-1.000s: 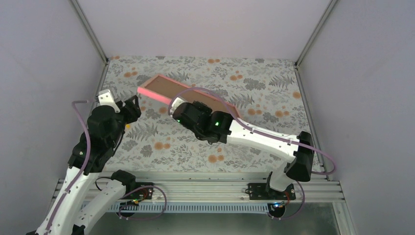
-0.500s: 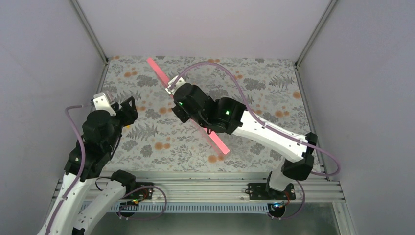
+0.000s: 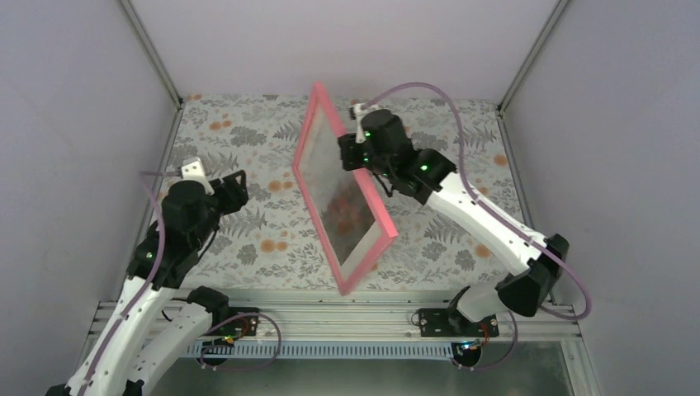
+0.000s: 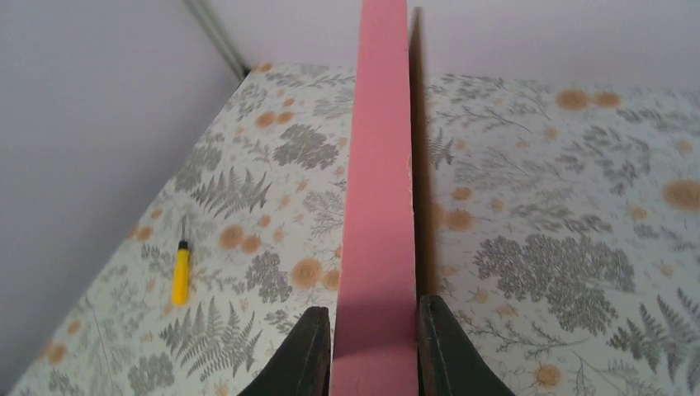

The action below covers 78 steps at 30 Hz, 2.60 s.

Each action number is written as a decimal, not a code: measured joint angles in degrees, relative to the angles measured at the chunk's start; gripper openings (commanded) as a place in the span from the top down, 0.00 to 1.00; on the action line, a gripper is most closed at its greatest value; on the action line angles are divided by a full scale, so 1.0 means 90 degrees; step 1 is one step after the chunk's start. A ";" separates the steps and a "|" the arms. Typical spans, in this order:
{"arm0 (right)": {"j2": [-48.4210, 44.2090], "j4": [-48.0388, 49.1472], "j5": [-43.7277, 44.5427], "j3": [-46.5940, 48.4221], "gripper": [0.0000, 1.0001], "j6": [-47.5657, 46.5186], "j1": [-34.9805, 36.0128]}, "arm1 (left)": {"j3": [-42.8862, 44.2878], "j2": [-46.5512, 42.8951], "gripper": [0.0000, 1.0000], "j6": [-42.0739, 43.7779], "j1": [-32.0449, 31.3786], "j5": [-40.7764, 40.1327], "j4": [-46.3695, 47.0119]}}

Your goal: Take the photo out of the frame

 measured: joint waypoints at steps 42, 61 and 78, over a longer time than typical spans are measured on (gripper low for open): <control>0.1056 0.4303 -0.5314 -0.5163 0.96 0.0182 -0.5119 | -0.1868 0.5430 0.47 -0.0566 -0.0287 0.3126 0.3548; 0.0952 0.3036 -0.4075 -0.4932 0.48 -0.0634 -0.5231 | -0.1853 0.5523 0.46 -0.0661 -0.0806 0.2999 0.3706; 0.0481 0.2171 -0.3257 -0.5022 0.15 -0.0692 -0.4949 | -0.1904 0.5260 0.38 -0.0758 -0.0894 0.2817 0.3349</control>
